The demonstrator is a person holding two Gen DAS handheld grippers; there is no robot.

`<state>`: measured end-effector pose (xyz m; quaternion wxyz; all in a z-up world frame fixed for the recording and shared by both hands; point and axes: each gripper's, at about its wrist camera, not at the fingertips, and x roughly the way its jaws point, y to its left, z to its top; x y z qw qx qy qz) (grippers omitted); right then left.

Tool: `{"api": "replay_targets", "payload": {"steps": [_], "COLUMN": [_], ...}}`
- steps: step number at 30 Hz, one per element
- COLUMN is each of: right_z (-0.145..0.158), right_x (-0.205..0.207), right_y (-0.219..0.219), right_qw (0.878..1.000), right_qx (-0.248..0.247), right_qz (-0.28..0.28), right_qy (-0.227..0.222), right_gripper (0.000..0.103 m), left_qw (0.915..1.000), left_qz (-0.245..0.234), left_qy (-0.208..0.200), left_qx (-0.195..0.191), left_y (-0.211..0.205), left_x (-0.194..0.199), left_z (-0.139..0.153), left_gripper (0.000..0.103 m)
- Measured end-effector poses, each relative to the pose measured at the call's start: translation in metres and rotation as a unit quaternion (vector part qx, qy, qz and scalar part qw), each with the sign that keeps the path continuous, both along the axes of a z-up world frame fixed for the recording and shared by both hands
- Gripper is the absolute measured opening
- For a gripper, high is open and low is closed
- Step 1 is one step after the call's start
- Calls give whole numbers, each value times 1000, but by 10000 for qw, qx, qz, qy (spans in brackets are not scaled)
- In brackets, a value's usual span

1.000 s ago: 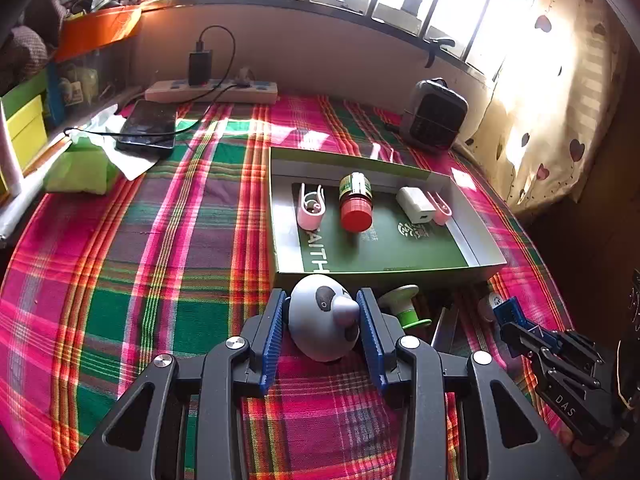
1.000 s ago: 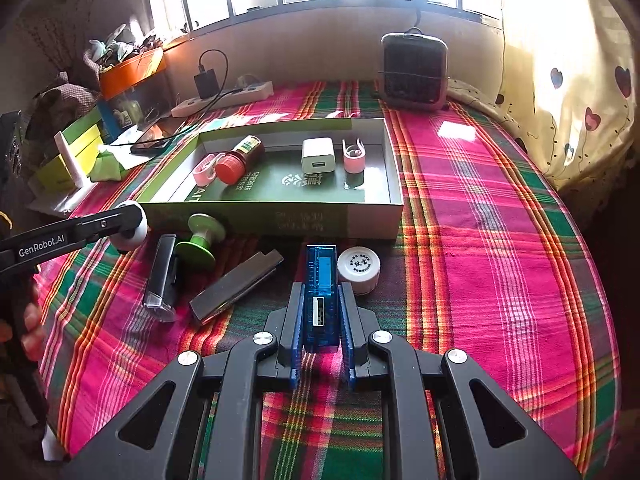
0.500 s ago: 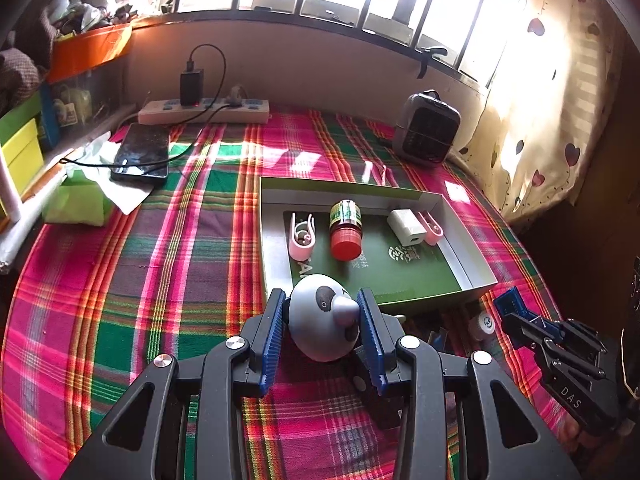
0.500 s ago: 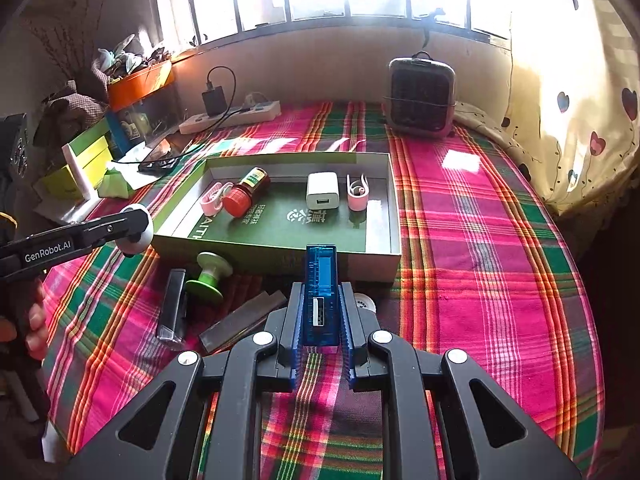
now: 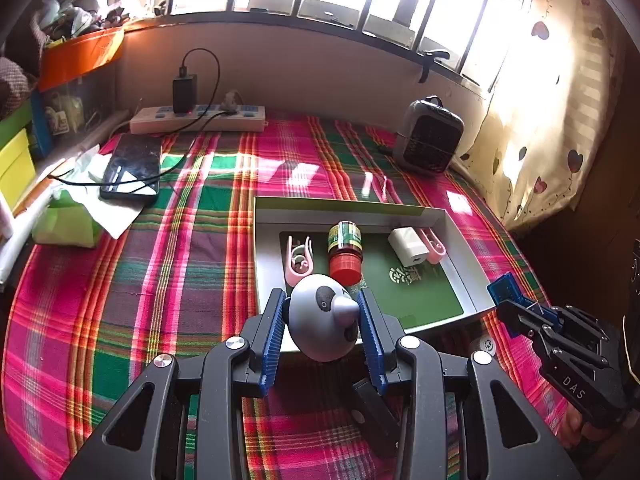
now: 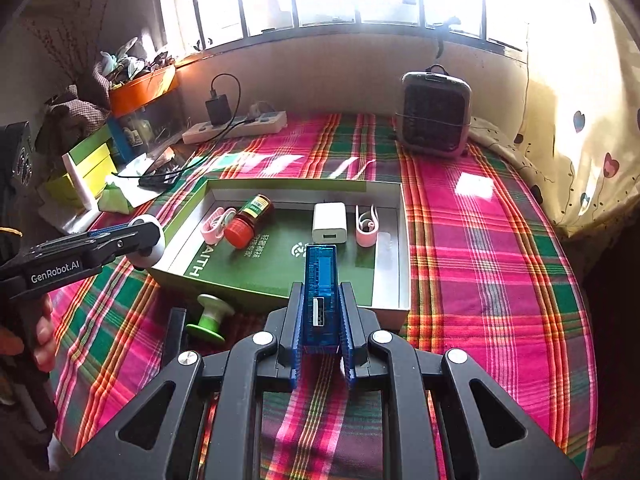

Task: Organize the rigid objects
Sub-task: 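Carry the white round object and blue device over the tray with both tools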

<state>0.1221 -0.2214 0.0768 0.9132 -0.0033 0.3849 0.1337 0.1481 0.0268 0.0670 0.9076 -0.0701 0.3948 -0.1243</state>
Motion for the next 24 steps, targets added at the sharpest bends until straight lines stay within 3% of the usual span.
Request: {"api": "replay_targets", "payload": {"steps": [24], "right_z": [-9], "right_x": [53], "right_y": [19], "right_qw": [9998], "right_qx": [-65], "right_qz": [124], "right_qy": [121], "right_gripper": [17], "left_qw": [9996], "left_qz": [74], "left_qy": [-27], "left_qx": [275], "left_y": [-4], "left_x": [23], "left_z": [-10], "left_gripper": [35]}}
